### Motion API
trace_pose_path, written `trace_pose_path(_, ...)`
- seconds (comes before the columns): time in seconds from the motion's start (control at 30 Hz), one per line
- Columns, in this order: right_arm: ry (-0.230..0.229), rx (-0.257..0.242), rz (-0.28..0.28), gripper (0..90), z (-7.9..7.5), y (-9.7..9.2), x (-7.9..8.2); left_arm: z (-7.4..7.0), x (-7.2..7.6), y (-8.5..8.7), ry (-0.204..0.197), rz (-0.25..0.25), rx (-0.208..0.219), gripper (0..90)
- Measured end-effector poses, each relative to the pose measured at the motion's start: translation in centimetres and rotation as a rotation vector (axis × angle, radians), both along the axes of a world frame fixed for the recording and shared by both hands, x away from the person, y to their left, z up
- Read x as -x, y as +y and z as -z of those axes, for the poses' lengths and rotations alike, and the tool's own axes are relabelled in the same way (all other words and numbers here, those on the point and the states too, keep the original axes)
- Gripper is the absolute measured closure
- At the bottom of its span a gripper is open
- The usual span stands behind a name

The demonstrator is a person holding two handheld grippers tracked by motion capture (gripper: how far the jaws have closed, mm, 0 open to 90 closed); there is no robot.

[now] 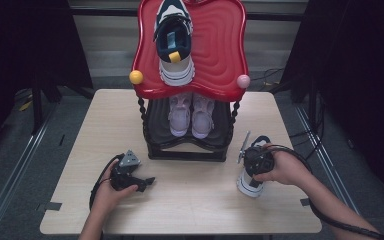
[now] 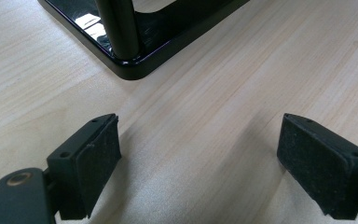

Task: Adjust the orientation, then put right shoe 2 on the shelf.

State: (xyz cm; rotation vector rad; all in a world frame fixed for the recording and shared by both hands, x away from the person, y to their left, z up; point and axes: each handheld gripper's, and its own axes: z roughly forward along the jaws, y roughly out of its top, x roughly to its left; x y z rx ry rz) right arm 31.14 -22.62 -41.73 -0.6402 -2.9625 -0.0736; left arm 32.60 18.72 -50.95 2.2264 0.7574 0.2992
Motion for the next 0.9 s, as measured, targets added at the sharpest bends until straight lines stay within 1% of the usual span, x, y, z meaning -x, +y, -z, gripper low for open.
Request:
trace_pose_path(0.03, 0.004, 0.008, -0.002, 71.0, -0.3, 0.0, 0.1, 0.0, 0.0, 0.0, 0.0, 0.0, -0.001, 12.7)
trace_pose_path(0.13, -0.003, -0.012, -0.037, 71.1, -1.2, 0.0, 0.3, 0.0, 0.0, 0.0, 0.0, 0.0, 0.0, 12.7)
trace_pose_path(0.17, -0.003, -0.021, -0.038, 71.5, -1.5, 0.0, 0.5, 0.0, 0.0, 0.0, 0.0, 0.0, 0.0, 12.7)
trace_pose_path(0.23, 0.002, -0.004, -0.057, 71.6, -2.3, 0.1, 0.7, 0.0, 0.0, 0.0, 0.0, 0.0, 0.0, 12.7)
trace_pose_path(0.27, 0.005, -0.003, -0.05, 71.6, -2.8, 0.2, 0.9, 0.0, 0.0, 0.0, 0.0, 0.0, -0.001, 12.7)
trace_pose_path(0.33, 0.004, -0.011, -0.078, 71.6, -3.4, 0.1, 1.0, 0.0, 0.0, 0.0, 0.0, 0.0, 0.0, 12.7)
trace_pose_path(0.37, 0.001, -0.015, -0.075, 71.6, -3.8, 0.1, 1.2, 0.0, 0.0, 0.0, 0.0, 0.0, 0.0, 12.7)
trace_pose_path(0.4, 0.003, 0.0, -0.075, 71.6, -4.3, 0.1, 1.3, 0.0, 0.0, 0.0, 0.0, 0.004, -0.005, 12.7)
trace_pose_path(0.43, -0.003, -0.003, -0.083, 71.6, -4.7, 0.1, 1.3, 0.0, 0.0, 0.0, 0.0, 0.003, -0.005, 12.7)
trace_pose_path(0.47, -0.001, 0.001, -0.077, 71.7, -5.0, 0.0, 1.4, 0.0, 0.0, 0.0, 0.0, 0.003, -0.005, 12.7)
trace_pose_path(0.5, -0.005, -0.003, -0.09, 71.6, -5.3, -0.1, 1.4, 0.0, 0.0, 0.0, -0.001, -0.002, 0.003, 12.7)
trace_pose_path(0.53, -0.001, 0.002, -0.086, 71.6, -5.7, -0.2, 1.5, 0.0, 0.0, 0.0, 0.001, -0.003, 0.006, 12.7)
trace_pose_path(0.6, -0.008, -0.008, -0.1, 71.6, -6.7, -0.5, 1.5, 0.0, 0.0, 0.0, -0.002, -0.002, 0.003, 12.7)
trace_pose_path(0.63, -0.005, 0.003, -0.09, 71.6, -7.0, -0.5, 1.6, 0.0, 0.0, 0.0, -0.001, -0.003, 0.003, 12.7)
trace_pose_path(0.67, -0.013, -0.006, -0.096, 71.6, -7.4, -0.7, 1.6, 0.0, 0.0, 0.0, -0.002, -0.002, 0.003, 12.7)
trace_pose_path(0.7, -0.005, 0.013, -0.078, 71.6, -7.9, -0.7, 1.8, 0.0, 0.0, 0.0, -0.001, -0.002, 0.003, 12.7)
trace_pose_path(0.73, -0.012, 0.004, -0.096, 71.6, -8.2, -0.9, 1.7, 0.0, 0.0, 0.0, -0.002, -0.002, 0.003, 12.7)
trace_pose_path(0.77, -0.009, 0.011, -0.086, 71.7, -8.6, -0.9, 1.8, 0.0, 0.0, 0.0, -0.001, -0.002, 0.003, 12.7)
trace_pose_path(0.8, -0.011, 0.007, -0.101, 71.6, -9.1, -1.1, 1.8, 0.0, 0.0, 0.0, -0.001, -0.002, 0.003, 12.7)
trace_pose_path(0.83, -0.011, 0.015, -0.103, 71.6, -9.4, -1.1, 1.9, 0.0, 0.0, 0.0, -0.001, -0.002, 0.004, 12.7)
trace_pose_path(0.9, -0.008, 0.014, -0.11, 71.7, -10.2, -1.1, 2.0, 0.0, 0.0, 0.0, 0.001, -0.001, 0.002, 12.7)
